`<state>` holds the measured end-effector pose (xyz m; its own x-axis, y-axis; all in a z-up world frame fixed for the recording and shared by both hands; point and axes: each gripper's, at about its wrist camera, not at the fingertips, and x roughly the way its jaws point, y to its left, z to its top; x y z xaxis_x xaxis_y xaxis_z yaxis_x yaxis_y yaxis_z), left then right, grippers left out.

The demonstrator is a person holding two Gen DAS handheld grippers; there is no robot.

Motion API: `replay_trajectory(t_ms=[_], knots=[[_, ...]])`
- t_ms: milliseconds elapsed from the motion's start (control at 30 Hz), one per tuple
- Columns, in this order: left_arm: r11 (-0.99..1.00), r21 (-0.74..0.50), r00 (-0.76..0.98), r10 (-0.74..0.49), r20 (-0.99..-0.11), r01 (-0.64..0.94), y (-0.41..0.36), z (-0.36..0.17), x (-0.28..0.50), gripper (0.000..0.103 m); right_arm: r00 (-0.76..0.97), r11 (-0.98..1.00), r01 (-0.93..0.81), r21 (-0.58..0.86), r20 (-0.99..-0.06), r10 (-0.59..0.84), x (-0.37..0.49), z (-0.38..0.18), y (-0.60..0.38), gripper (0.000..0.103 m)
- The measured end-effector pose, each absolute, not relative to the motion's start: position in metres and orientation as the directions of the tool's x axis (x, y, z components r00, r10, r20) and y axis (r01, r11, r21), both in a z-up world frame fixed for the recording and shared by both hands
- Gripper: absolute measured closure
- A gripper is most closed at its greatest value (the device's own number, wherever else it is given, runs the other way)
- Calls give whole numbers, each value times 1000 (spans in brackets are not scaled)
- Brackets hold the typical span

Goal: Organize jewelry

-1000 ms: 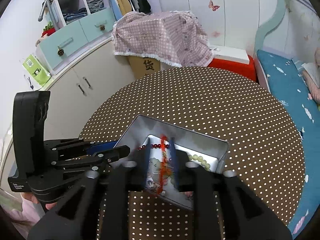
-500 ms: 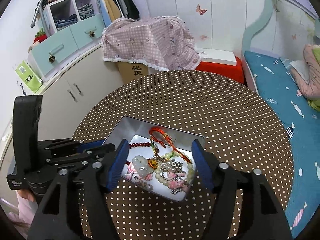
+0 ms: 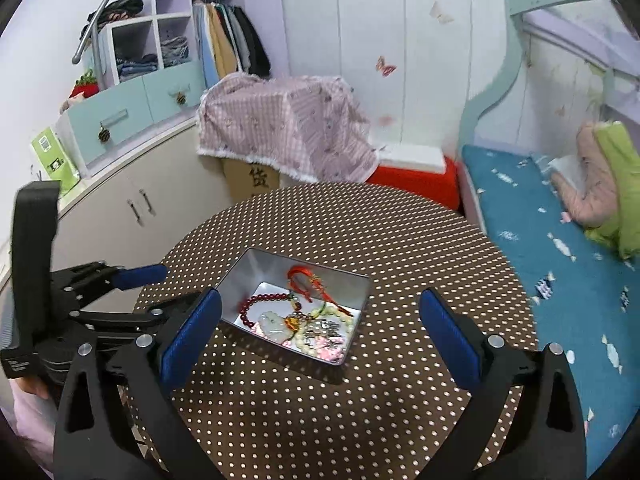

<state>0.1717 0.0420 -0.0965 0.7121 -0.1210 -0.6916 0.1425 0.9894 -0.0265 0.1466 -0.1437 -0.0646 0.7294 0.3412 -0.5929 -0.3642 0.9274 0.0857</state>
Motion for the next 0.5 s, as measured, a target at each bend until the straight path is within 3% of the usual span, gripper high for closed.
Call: replay_trajectory(t_ms=[200, 500], knots=[[993, 35, 803, -71, -592, 114, 32, -64, 139, 17, 787, 936, -343, 81, -519, 333, 122, -47, -153, 8], [997, 53, 869, -28, -493, 63, 24, -25, 93, 11, 842, 938, -341, 65, -422, 335, 84, -21, -159, 8]])
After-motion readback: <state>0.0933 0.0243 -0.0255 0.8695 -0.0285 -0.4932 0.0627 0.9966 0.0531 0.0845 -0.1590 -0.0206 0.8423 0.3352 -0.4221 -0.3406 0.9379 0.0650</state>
